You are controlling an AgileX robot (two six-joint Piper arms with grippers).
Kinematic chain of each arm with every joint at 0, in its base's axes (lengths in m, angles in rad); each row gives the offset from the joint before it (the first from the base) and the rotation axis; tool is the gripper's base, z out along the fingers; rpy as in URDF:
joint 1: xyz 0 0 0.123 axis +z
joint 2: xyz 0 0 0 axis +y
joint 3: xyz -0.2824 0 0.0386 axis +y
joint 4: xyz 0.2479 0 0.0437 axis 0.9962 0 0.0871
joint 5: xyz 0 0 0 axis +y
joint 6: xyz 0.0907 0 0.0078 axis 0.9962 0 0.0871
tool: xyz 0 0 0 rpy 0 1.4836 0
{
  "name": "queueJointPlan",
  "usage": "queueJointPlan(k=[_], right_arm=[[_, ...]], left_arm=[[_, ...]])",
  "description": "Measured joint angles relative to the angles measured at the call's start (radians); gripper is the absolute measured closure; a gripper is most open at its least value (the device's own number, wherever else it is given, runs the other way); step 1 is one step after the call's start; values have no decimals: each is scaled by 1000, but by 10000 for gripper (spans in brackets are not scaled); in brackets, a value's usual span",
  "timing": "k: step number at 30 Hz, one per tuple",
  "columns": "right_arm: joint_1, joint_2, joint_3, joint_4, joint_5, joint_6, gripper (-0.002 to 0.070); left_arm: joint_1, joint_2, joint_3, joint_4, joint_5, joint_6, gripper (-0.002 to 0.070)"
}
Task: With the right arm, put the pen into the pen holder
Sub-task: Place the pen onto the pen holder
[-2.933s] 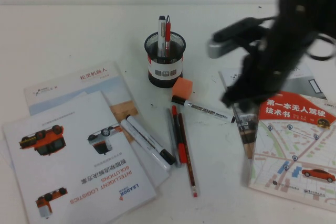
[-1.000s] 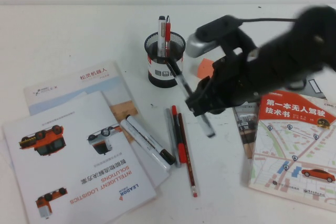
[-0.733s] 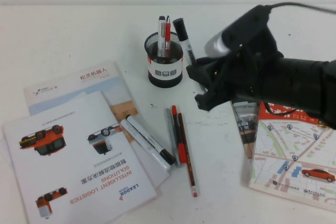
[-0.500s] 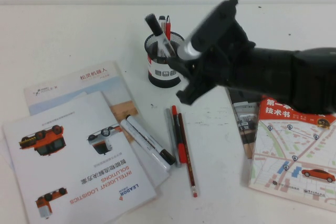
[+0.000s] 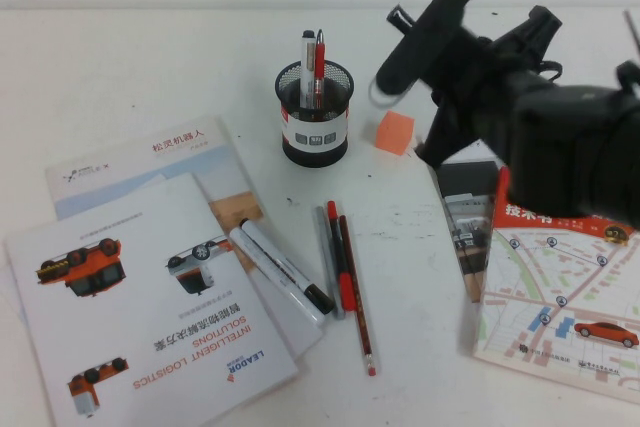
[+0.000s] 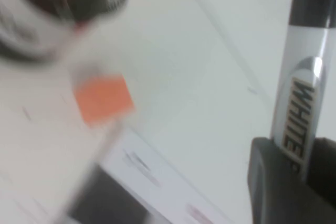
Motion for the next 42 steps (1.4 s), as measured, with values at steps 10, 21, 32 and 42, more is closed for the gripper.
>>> queueJointPlan(k=[10,21,32,42], right_arm=[[238,0,32,0,-469,-75,574],[345,6,57,-128,375,642,574],[284,17,-54,-450,535,1095,574],[284,46,-161,-252,445,1122,574]], left_arm=[[0,0,0,0,0,0,677],[0,0,0,0,0,0,678],[0,0,0,0,0,0,677],[0,0,0,0,0,0,678]])
